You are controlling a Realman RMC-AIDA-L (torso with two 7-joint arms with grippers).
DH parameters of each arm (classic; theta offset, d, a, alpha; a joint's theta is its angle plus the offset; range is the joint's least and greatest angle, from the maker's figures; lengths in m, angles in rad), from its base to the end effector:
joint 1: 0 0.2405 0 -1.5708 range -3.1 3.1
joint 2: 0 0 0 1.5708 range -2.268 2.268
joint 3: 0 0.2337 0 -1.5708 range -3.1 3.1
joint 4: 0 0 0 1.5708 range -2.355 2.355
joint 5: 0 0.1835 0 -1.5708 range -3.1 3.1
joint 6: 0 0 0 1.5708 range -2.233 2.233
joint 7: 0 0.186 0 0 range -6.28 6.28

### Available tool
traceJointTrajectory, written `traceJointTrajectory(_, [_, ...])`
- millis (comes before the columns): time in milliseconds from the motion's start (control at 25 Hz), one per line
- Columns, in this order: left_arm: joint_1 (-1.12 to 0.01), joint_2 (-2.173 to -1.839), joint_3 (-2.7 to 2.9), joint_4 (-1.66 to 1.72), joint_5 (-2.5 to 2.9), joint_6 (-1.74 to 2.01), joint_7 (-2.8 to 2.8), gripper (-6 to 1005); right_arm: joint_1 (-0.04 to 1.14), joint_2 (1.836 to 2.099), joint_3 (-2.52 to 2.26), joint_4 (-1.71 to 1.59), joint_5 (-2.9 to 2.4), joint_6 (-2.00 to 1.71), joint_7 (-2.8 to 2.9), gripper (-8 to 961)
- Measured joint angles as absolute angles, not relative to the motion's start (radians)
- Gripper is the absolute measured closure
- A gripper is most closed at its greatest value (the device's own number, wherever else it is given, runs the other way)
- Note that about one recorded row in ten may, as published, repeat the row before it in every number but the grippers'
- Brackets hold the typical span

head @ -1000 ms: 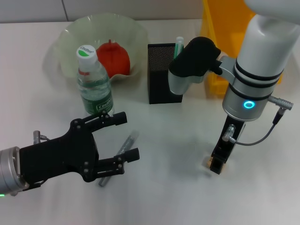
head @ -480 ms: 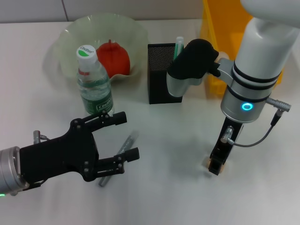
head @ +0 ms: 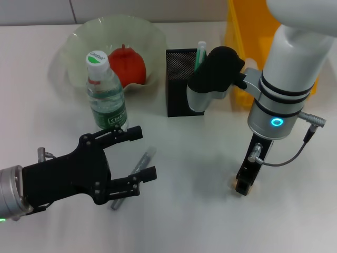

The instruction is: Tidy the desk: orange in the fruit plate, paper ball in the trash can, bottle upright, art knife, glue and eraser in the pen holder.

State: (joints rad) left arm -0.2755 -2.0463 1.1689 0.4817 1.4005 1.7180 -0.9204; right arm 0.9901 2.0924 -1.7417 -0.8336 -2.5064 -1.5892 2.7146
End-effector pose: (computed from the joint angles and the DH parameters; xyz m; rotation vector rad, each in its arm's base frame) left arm -0.2054 0.2274 -0.0368 -2.6723 -0.3072 -1.1412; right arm 0.1790 0.2973 -0.0906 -2.6936 0.8723 -1.1445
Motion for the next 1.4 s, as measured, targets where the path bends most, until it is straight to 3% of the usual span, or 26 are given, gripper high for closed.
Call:
traceJointTrajectory(160, [-0.274, -2.046, 1.169, 0.482, 1.401, 1.718, -0.92, 204, 0.989, 2.092, -1.75, -0.833, -2.502, -1.588, 2.714, 447])
traceJointTrajectory(400, [-0.273, -2.046, 1.169, 0.482, 1.401, 1.718, -0.92, 205, 0.99, 2.092, -1.755, -0.833, -2.498, -1.588, 2.714, 608])
traceJointTrajectory(960, [-0.271, -2.046, 1.169, 0.482, 1.401, 1.719, -0.92, 206, 0.976, 2.092, -1.749, -0.859, -2.497, -1.586, 2.715, 693])
traceJointTrajectory(1400, [-0.267, -2.046, 1.169, 0.482, 1.4, 1.719, -0.92, 207, 0.702, 2.087, -1.604, -1.333, -2.482, -1.46, 2.659, 693])
